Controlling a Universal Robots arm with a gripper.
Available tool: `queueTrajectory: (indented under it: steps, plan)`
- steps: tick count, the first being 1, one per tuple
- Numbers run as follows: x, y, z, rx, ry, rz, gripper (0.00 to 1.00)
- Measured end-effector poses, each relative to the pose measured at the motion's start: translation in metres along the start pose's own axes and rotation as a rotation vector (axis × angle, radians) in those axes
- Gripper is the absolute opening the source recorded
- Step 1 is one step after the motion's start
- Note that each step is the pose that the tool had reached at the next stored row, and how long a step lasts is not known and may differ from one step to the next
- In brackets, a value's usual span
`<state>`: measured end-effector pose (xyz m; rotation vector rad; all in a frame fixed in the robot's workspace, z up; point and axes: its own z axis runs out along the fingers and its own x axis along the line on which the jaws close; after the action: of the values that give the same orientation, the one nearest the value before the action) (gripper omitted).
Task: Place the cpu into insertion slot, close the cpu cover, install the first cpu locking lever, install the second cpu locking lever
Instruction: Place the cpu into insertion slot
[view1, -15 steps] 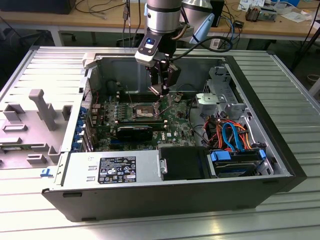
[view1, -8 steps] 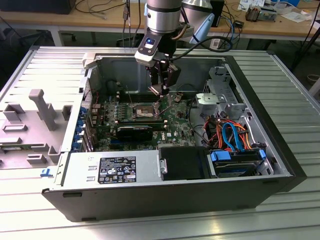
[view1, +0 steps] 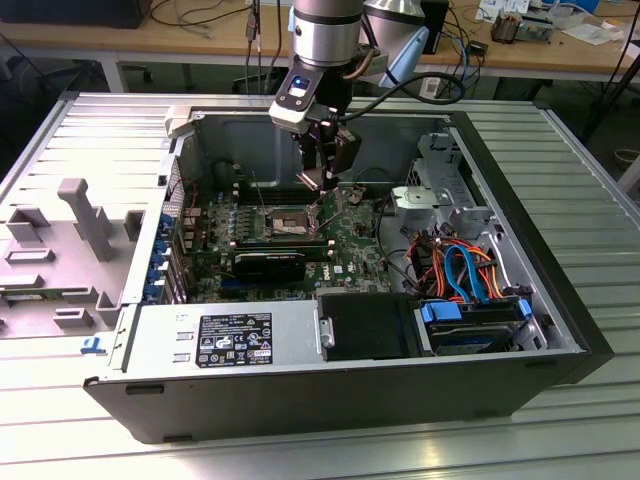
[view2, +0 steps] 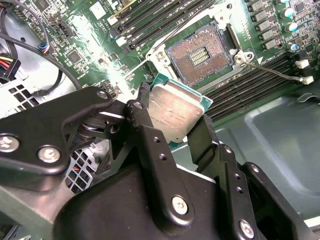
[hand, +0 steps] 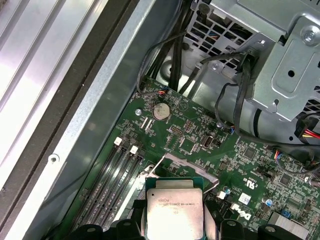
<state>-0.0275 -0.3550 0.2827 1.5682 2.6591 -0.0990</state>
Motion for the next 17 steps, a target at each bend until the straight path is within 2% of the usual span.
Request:
queueTrajectory:
  steps: [17]
  plan:
    - [0.0000, 0.0000, 0.0000, 0.0007, 0.0002, 0.010, 0.54]
